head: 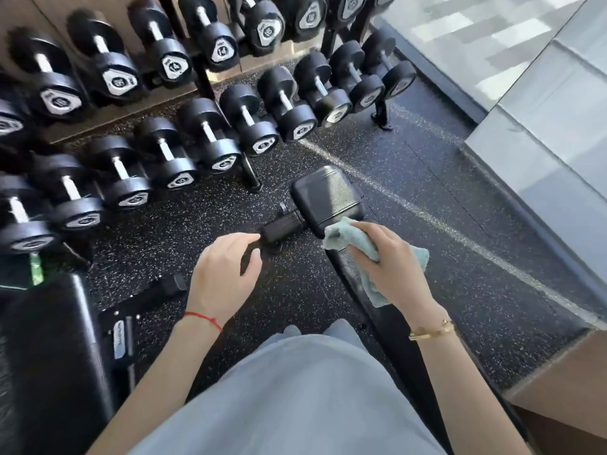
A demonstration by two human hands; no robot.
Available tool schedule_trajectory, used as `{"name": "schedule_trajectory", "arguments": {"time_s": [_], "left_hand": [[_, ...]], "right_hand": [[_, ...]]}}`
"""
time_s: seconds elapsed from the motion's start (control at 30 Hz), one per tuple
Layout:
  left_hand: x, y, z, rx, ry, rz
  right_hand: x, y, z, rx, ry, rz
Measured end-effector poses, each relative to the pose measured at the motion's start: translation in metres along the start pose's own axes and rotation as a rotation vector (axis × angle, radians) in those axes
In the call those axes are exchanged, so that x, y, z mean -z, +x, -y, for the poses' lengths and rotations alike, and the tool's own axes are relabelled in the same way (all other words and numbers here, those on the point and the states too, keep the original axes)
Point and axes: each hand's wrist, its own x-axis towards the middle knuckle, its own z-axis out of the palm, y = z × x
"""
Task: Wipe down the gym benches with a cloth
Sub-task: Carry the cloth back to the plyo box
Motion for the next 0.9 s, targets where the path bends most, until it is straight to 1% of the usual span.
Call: {"name": "schedule_trajectory", "arguments": {"time_s": [0.17, 0.37, 0.67, 0.9], "left_hand": [[0.013, -0.023, 0.019, 0.09, 0.016, -0.029], [0.026, -0.033, 0.029, 0.238, 0.024, -0.127], [0.032, -0.041, 0.045, 0.447, 0.042, -0.263], [0.045, -0.038, 0.092, 0.632, 0.064, -0.377]], "right_hand": [[-0.018, 0.008, 0.019, 0.069, 0.036, 0.056], [-0.026, 0.036, 0.029, 0.149, 0.031, 0.143], [-0.053, 0.108, 0.054, 0.36, -0.009, 0.315], [-0.104, 0.175, 0.101, 0.509, -0.054, 0.423]]}}
